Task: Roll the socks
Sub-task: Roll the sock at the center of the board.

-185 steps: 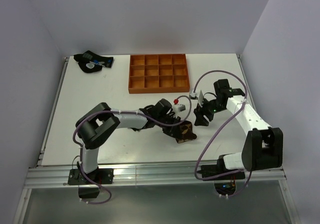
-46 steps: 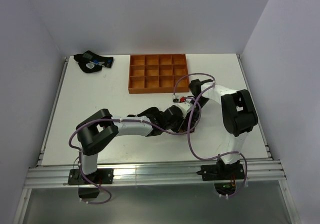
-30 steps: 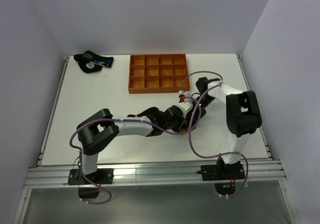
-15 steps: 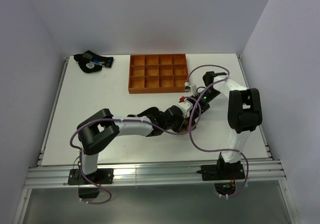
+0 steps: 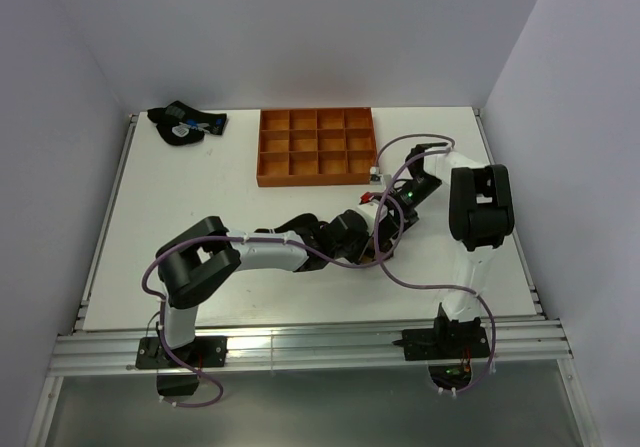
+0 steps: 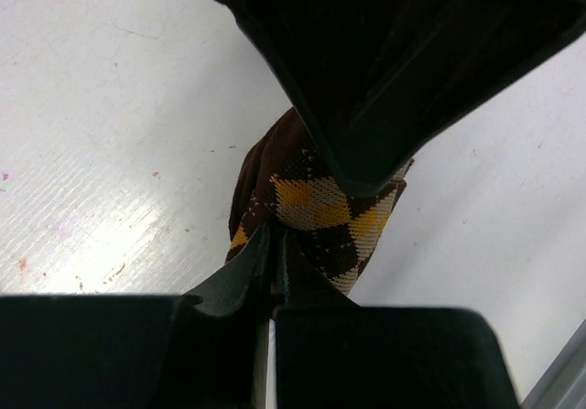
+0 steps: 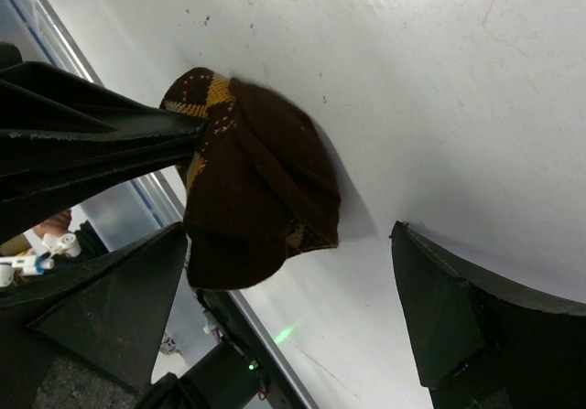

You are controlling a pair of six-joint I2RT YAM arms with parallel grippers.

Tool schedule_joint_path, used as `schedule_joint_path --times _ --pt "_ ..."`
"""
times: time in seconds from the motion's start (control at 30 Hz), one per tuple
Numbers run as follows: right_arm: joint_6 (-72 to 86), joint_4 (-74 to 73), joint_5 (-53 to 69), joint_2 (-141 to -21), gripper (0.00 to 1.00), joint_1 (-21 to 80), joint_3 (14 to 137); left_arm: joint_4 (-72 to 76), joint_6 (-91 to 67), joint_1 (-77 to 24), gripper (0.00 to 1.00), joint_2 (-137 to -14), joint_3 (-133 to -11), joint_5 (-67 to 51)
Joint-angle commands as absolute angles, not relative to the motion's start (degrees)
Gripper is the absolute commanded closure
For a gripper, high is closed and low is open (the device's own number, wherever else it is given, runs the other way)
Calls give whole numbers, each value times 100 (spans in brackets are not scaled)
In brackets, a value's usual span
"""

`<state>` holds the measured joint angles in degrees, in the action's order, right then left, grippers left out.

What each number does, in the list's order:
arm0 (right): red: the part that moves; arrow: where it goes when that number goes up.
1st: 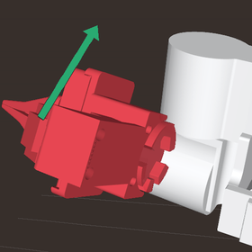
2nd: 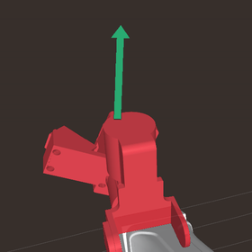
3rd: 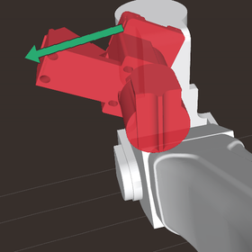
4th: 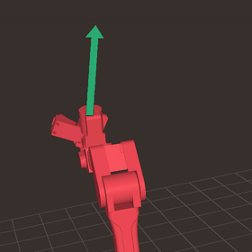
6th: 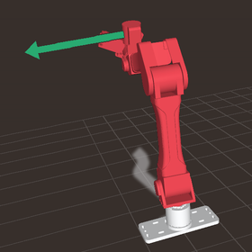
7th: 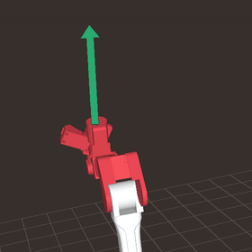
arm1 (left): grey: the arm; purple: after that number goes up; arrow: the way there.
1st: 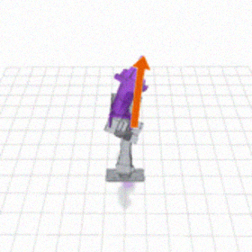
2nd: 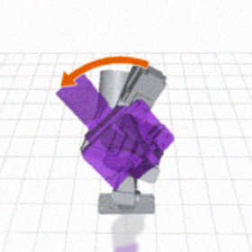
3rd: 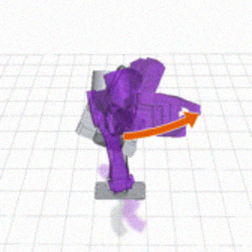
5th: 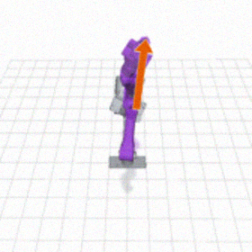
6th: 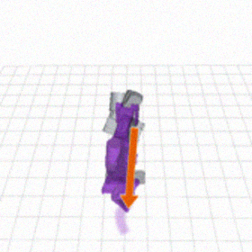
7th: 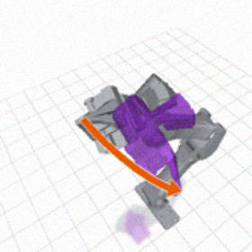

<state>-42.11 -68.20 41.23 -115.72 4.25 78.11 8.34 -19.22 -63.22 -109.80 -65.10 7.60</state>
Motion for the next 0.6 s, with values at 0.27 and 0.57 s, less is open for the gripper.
schedule_joint_path --times 0.27,0.57 --pt "-4228 -7023 4070 -11724 12 659 7752 220 -1863 -6407 93 -11347 -6583 668" --pt "-3920 -6741 3850 -11848 38 703 7550 290 -1740 -6434 93 -11294 -6618 738"
